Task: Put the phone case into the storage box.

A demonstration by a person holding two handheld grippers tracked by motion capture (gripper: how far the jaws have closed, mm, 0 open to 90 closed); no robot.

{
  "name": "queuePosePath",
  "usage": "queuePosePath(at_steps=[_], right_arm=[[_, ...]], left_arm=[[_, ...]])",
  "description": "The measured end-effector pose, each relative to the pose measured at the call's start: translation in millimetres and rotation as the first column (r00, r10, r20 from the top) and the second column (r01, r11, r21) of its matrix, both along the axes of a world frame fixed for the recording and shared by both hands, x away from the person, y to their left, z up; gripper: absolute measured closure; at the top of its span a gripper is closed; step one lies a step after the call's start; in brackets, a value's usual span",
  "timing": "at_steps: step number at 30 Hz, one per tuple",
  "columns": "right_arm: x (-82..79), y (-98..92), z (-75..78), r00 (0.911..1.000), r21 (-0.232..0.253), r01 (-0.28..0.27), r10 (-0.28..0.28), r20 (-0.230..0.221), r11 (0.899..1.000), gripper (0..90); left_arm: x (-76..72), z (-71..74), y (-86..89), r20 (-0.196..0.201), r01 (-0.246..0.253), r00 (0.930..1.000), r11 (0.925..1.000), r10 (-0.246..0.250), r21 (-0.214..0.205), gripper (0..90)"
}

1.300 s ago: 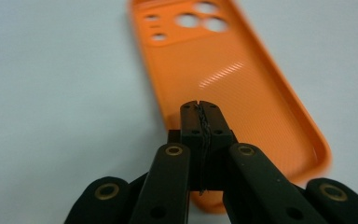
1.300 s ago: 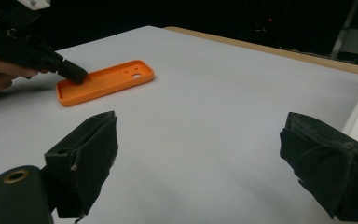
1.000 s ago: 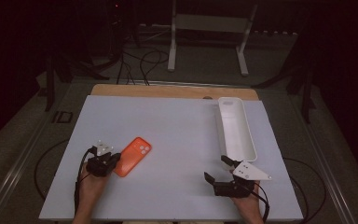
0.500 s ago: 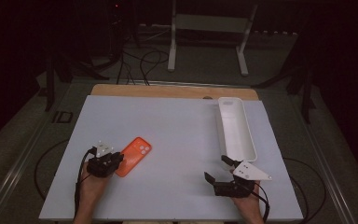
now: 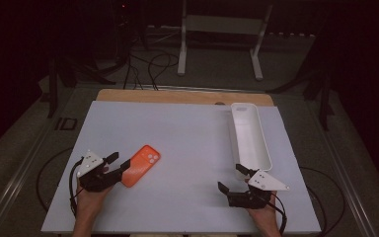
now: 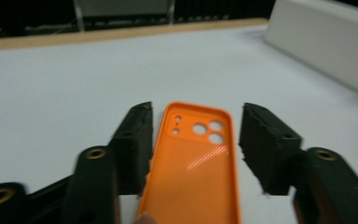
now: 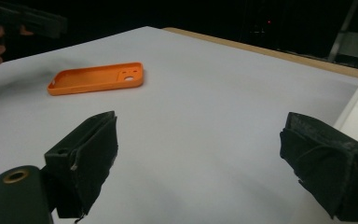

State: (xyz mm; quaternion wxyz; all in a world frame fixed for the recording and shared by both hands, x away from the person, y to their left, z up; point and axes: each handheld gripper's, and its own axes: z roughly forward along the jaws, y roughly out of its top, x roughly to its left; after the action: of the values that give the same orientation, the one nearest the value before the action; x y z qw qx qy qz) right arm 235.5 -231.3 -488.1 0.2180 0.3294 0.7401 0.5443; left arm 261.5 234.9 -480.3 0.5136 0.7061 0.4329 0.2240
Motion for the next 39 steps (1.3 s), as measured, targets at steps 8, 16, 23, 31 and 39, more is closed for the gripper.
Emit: queuePosePath(at_steps=[8,16,23,31,39], right_arm=[[0.0,-2.3,0.8,1.0,0.006,0.006,-0.006,0.004,1.0,10.8],[-0.1,-3.2,1.1,1.0,0.012,0.008,-0.008,0.004,1.0,10.8],[-0.8,-4.1,1.9,0.9999,0.018,0.008,-0.008,0.013,1.0,10.8],[-1.2,-4.0,2.0,0.9999,0.018,0.007,-0.007,0.015,1.0,10.8],[-1.5,-3.8,1.9,0.9999,0.017,0.009,-0.009,0.015,1.0,10.8]], left_arm=[[-16.2,6.7,9.5,0.036,0.018,0.9992,0.9998,-0.018,0.011,21.5],[-28.6,7.1,13.2,0.025,0.046,0.9986,0.9979,-0.047,0.046,11.3],[-36.6,9.0,6.4,0.001,0.073,0.9973,0.9909,-0.074,0.112,0.0],[-35.1,8.4,6.3,-0.015,0.084,0.9964,0.9886,-0.083,0.125,0.0],[-29.4,6.3,5.4,-0.05,0.086,0.9956,0.9858,-0.08,0.144,0.0]])
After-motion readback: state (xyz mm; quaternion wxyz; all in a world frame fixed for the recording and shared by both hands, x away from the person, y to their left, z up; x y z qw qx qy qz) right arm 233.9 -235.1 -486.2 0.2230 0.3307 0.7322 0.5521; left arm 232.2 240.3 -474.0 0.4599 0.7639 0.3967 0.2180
